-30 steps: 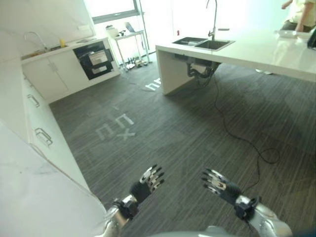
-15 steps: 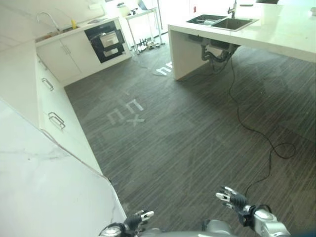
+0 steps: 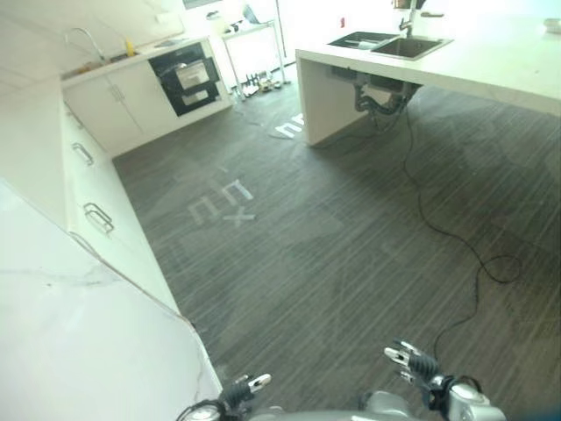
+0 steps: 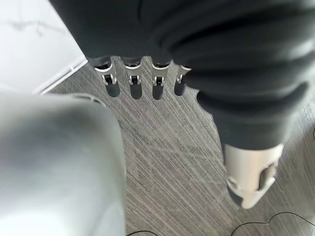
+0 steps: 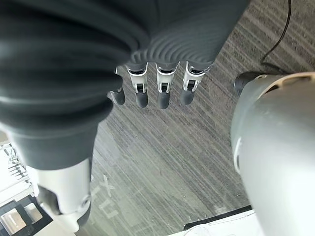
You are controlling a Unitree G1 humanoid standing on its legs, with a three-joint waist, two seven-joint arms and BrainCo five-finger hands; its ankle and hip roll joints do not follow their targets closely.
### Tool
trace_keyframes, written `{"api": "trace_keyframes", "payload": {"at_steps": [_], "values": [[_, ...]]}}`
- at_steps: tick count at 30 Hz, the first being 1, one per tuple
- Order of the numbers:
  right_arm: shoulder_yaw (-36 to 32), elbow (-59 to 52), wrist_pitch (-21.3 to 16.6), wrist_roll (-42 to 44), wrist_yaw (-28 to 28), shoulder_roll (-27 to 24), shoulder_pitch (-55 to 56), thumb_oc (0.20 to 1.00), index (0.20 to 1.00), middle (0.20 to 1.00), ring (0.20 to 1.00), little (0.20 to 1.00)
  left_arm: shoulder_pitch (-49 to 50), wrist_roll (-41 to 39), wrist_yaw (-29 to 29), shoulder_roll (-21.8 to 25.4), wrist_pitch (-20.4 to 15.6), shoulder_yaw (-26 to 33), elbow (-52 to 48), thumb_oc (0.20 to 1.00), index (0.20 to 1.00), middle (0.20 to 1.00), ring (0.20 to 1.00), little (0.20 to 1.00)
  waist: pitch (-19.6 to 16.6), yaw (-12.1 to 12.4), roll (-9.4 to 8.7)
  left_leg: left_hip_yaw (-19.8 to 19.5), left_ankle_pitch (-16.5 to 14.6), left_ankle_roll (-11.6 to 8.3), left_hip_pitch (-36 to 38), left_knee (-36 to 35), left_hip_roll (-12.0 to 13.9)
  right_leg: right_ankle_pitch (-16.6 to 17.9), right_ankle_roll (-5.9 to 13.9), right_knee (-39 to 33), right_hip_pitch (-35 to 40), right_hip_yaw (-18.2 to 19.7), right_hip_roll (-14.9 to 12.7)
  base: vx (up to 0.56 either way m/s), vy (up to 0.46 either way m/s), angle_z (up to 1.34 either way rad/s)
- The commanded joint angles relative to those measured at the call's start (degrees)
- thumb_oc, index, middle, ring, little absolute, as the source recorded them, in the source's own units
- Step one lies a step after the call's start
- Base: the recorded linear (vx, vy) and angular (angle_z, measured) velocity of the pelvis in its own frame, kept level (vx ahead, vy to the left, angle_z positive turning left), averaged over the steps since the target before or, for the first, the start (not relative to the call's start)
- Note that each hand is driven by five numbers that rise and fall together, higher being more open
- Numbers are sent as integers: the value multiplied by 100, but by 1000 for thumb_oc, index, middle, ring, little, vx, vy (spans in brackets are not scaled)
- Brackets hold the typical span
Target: Place the dishes in the dishwasher.
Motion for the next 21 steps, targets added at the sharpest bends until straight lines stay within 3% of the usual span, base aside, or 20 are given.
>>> {"api": "trace_keyframes", "payload": {"at_steps": [1, 3, 4, 8, 12, 16, 17, 21], "values": [[211, -216, -182, 337, -34, 140, -426, 1000, 1000, 1000, 1000, 1000, -326, -646, 145, -2, -483, 162, -334, 1000, 1000, 1000, 1000, 1000, 185, 83, -360, -99, -2, -185, -383, 958, -100, 560, 367, -1875, 1363, -11, 126, -15, -104, -31], [220, -284, -79, 441, -80, 129, -480, 1000, 1000, 1000, 1000, 1000, -385, -1026, 218, -38, -480, 199, -483, 1000, 1000, 1000, 1000, 1000, 229, 93, -424, -130, -6, -148, -609, 1519, -108, 521, 280, -1808, 1315, 31, 150, 27, -110, -33], [223, -282, -7, 364, 47, 129, -524, 1000, 1000, 1000, 1000, 1000, -480, -1641, 253, -85, -315, 319, -664, 1000, 1000, 1000, 1000, 1000, 320, 115, -498, -120, 241, -163, -1070, 2486, -10, 456, 131, -1674, 1299, -7, 180, 70, -112, -40], [185, -170, -119, 335, 209, 142, -521, 1000, 1000, 1000, 1000, 1000, -471, -1588, 66, -100, -341, 416, -811, 1000, 1000, 1000, 1000, 1000, 447, 205, -463, -158, 621, -235, -1494, 2701, 15, 410, 95, -1638, 1426, 70, 269, 187, -4, -22], [192, -361, -27, 404, 245, 156, -465, 1000, 1000, 1000, 1000, 1000, -343, -1558, 91, -22, -340, 371, -1243, 1000, 1000, 1000, 1000, 1000, 523, 346, -237, -1, 1400, -415, -1637, 917, 239, 286, 159, -1619, 1658, 71, 401, 325, 211, -18], [246, -604, 14, 550, 355, 183, -300, 1000, 1000, 1000, 1000, 1000, -230, -1472, -195, 35, -392, 375, -1482, 1000, 1000, 1000, 1000, 1000, 559, 485, -103, -58, 1935, -574, -1863, -11, 492, 153, 192, -1527, 1822, 27, 389, 309, 229, 6], [271, -657, -9, 544, 393, 176, -265, 1000, 1000, 1000, 1000, 1000, -195, -1431, -322, 52, -418, 371, -1543, 1000, 1000, 1000, 1000, 1000, 566, 482, -135, -66, 1839, -634, -1826, -65, 458, 37, 218, -1463, 1875, 6, 324, 379, 332, -16], [342, -900, 50, 569, 375, 174, -229, 1000, 1000, 1000, 1000, 1000, -51, -1165, -467, 235, -270, 346, -1913, 1000, 1000, 1000, 1000, 1000, 484, 558, -180, 196, 1471, -456, -1611, -173, 349, -268, 340, -1176, 1997, -109, 119, 315, 291, -12]]}}
